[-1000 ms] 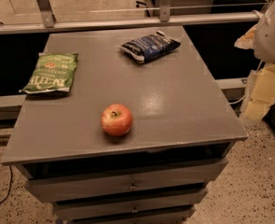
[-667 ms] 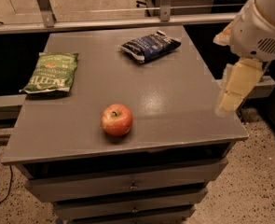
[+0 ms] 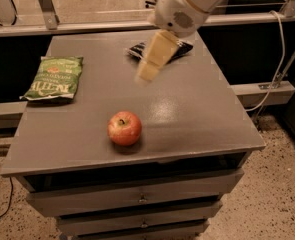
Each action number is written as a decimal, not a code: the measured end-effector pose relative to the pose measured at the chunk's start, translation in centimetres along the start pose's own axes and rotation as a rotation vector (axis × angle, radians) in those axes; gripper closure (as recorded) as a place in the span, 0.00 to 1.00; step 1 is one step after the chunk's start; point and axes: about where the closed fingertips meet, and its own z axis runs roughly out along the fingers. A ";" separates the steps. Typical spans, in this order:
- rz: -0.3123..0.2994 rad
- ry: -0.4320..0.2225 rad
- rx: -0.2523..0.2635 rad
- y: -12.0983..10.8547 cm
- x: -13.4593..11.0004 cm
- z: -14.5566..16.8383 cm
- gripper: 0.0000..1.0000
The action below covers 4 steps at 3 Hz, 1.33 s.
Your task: Pick green jalapeno chip bag
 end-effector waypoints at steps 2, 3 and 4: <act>0.051 -0.151 -0.021 -0.1 -6.3 3.6 0.00; 0.047 -0.182 -0.021 -0.8 -7.1 4.9 0.00; 0.064 -0.258 -0.044 -1.7 -9.4 9.0 0.00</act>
Offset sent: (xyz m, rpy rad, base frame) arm 0.0084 0.0591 0.0024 0.1275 0.0261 0.0087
